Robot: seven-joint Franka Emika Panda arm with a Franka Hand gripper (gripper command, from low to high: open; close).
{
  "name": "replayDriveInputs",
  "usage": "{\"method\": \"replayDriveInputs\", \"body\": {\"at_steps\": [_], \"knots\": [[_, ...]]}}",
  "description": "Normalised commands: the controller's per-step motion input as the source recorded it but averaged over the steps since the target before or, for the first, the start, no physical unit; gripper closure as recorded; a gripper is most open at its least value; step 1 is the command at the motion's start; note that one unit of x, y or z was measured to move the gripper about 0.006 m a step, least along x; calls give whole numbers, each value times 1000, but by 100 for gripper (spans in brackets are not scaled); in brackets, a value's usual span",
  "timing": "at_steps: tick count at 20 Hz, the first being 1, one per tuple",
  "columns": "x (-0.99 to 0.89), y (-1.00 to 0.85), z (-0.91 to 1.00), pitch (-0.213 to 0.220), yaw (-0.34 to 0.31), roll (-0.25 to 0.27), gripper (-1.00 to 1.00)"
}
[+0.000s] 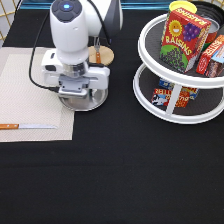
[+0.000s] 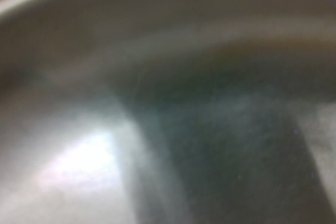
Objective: Arrange plate and fork
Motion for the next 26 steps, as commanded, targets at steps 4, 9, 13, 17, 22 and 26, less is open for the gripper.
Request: {"method": "replayDriveInputs", "body": {"at_steps": [4, 9, 13, 17, 22, 26], "knots": [[326, -772, 0, 45, 0, 12, -100], [357, -837, 67, 21, 45, 13, -100], [196, -799, 11, 8, 130, 1, -100], [129, -759, -5, 24, 163, 1, -100], [56, -785, -51, 23, 153, 9, -100], [-37, -885, -35, 30, 84, 8, -100]]}}
